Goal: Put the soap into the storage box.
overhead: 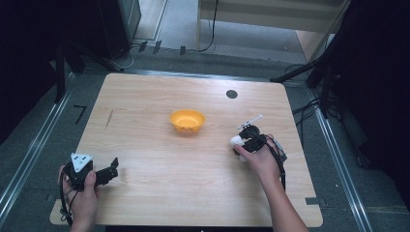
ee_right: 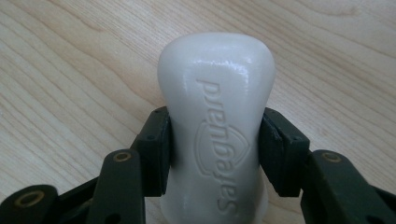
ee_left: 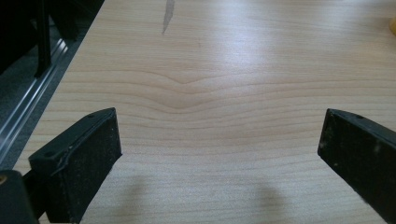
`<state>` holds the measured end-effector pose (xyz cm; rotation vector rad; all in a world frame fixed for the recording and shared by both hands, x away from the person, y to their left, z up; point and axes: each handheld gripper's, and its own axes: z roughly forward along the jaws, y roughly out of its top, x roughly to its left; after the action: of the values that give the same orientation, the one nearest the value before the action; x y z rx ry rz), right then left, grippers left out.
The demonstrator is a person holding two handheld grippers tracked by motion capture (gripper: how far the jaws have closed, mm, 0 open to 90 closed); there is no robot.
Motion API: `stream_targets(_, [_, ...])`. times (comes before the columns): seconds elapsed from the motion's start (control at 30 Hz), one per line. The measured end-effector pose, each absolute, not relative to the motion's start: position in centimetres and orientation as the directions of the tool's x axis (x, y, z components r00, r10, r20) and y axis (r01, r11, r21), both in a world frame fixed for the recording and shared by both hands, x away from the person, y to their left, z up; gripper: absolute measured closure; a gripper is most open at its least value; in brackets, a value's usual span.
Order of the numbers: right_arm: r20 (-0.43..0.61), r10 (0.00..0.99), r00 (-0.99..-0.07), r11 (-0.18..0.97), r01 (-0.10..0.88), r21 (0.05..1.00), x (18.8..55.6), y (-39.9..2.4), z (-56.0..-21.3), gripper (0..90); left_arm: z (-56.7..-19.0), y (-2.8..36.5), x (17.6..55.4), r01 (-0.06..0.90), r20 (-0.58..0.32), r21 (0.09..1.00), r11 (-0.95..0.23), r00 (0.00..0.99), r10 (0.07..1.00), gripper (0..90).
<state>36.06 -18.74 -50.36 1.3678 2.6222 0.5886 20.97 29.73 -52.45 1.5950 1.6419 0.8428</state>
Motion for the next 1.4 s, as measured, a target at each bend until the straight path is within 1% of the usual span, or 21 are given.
stream_targets(0.5, [0.047,0.754,-0.655,0.593,0.709,0.381,36.1,-18.7,-49.7,51.4,-52.5,29.7,21.0,0.554,-0.036,0.832,0.035,-0.01,0.999,0.0])
stream_targets(1.07, [-0.016,0.651,-0.759,0.698,0.59,0.405,36.3,-17.3,-48.4,51.5,-52.5,29.8,21.0,0.554,-0.037,0.832,0.035,-0.008,0.999,0.0])
stream_targets(1.4, [-0.023,0.589,-0.808,0.743,0.53,0.408,37.1,-16.5,-47.9,51.5,-52.5,29.8,21.0,0.554,-0.038,0.832,0.037,-0.008,0.999,0.0])
